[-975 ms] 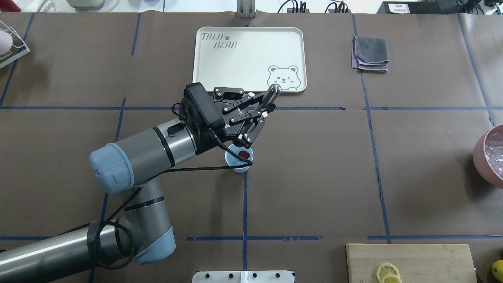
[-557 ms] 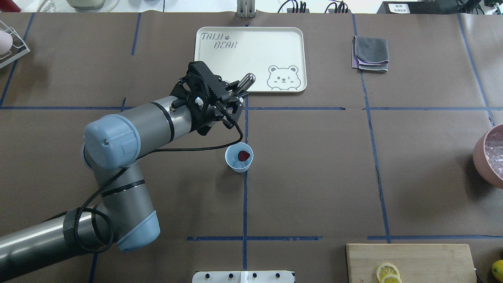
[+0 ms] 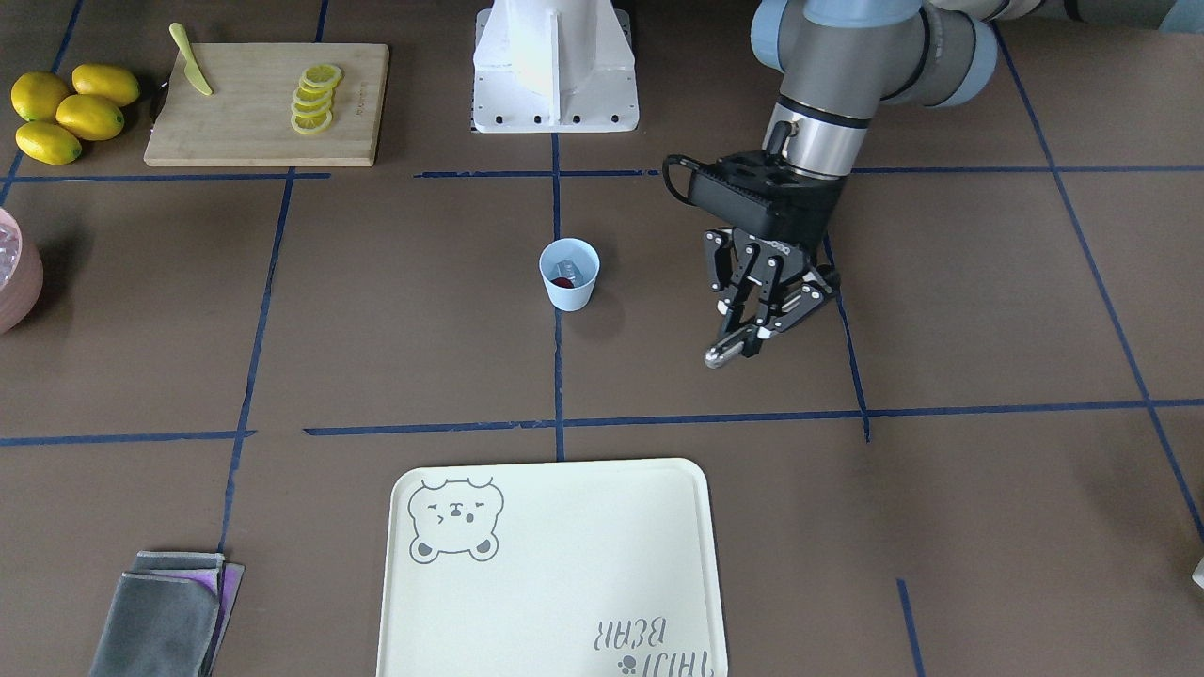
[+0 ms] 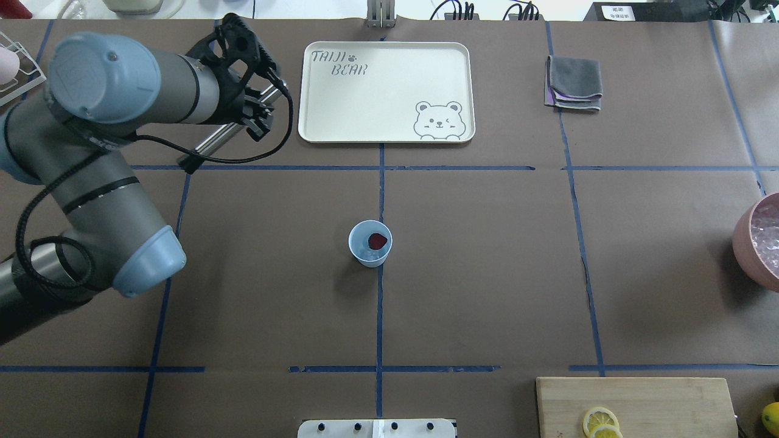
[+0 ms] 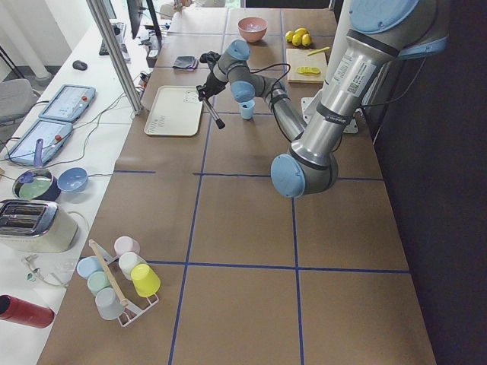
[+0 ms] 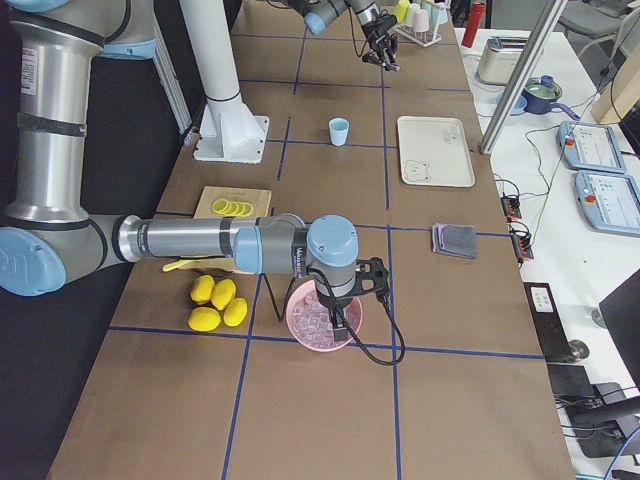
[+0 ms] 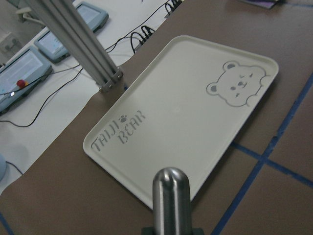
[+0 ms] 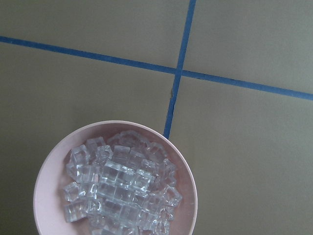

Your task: Mash ice and strawberries in cup

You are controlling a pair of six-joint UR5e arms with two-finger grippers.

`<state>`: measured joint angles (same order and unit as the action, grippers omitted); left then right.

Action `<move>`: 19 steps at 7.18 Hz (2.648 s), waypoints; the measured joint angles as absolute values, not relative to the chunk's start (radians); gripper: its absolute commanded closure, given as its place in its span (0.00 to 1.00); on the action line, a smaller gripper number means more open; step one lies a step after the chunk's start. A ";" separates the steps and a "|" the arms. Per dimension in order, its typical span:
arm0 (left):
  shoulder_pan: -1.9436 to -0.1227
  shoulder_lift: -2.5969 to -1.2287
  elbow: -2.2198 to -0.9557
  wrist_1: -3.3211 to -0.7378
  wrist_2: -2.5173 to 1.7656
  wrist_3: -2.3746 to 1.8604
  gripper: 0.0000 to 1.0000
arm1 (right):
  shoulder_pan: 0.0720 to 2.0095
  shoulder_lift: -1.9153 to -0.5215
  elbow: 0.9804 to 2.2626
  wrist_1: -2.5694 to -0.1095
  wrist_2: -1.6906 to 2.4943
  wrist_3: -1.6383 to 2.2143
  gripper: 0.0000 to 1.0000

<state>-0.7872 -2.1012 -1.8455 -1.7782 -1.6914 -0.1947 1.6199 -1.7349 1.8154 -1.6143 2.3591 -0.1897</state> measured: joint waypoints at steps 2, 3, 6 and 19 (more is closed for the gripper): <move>-0.947 -2.081 -1.850 -1.521 -1.861 -0.196 0.98 | 1.620 -1.734 1.817 -1.614 2.358 -0.191 0.00; -1.022 -2.043 -1.847 -1.451 -1.927 -0.228 0.95 | 1.620 -1.734 1.818 -1.614 2.358 -0.191 0.00; -1.122 -1.892 -1.832 -1.417 -1.976 -0.426 0.95 | 1.620 -1.735 1.822 -1.614 2.358 -0.190 0.00; -1.118 -1.565 -1.368 -2.333 -2.041 -0.643 0.95 | 1.620 -1.733 1.827 -1.614 2.357 -0.190 0.00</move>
<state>-1.1175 -1.5649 -1.3681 -2.3335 -2.0412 -0.6427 1.6199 -1.7334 1.8270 -1.6137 2.3567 -0.1902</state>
